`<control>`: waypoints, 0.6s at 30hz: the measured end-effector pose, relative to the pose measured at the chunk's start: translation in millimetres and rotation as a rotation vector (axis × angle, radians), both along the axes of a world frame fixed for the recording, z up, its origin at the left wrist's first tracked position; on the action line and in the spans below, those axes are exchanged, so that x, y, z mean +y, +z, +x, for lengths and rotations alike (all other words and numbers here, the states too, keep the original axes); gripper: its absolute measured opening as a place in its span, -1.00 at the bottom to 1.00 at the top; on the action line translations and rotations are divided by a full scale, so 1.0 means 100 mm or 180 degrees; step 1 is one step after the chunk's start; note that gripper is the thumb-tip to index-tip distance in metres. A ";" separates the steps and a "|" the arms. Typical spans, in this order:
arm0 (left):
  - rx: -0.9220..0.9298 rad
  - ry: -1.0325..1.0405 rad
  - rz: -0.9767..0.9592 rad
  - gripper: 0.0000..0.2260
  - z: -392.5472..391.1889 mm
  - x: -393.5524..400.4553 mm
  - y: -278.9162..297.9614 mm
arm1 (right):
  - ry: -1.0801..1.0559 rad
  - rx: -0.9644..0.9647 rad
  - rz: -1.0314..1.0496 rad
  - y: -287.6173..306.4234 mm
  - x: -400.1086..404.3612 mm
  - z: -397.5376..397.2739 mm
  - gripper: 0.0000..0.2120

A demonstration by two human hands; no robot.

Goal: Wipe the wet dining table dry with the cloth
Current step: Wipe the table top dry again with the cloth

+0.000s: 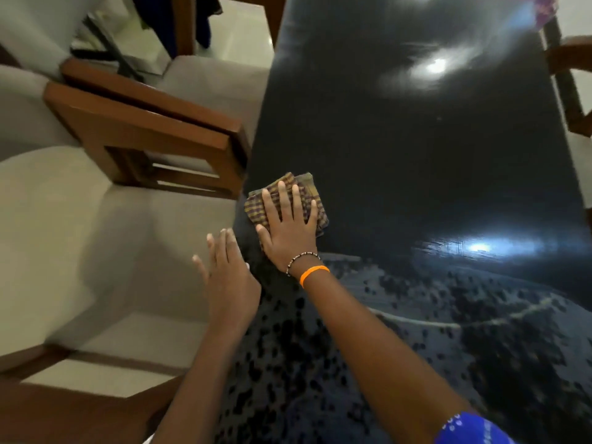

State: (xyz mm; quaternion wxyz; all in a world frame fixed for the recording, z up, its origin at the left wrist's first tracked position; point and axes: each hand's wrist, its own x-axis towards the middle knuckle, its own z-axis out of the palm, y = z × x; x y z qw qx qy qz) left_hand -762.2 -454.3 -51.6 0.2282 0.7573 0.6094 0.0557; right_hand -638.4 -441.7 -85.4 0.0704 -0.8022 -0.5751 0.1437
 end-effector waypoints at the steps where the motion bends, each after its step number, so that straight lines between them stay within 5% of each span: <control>1: -0.0202 0.0059 -0.0090 -0.44 -0.08 0.04 -0.02 | 0.0204 -0.0051 0.0012 -0.01 0.06 -0.05 -0.39; 5: -0.0793 0.0015 -0.0408 -0.49 -0.32 0.12 -0.10 | 0.0670 -0.0214 0.0048 -0.04 0.40 0.09 -0.41; 11: -0.0952 -0.0474 -0.0880 -0.50 -0.56 0.18 -0.06 | 0.0437 -0.0269 -0.0111 0.01 0.78 0.23 -0.42; 18: -0.0944 -0.0155 -0.0678 -0.43 -0.76 0.11 0.06 | 0.0573 -0.0055 0.0096 -0.04 -0.15 -0.61 -0.40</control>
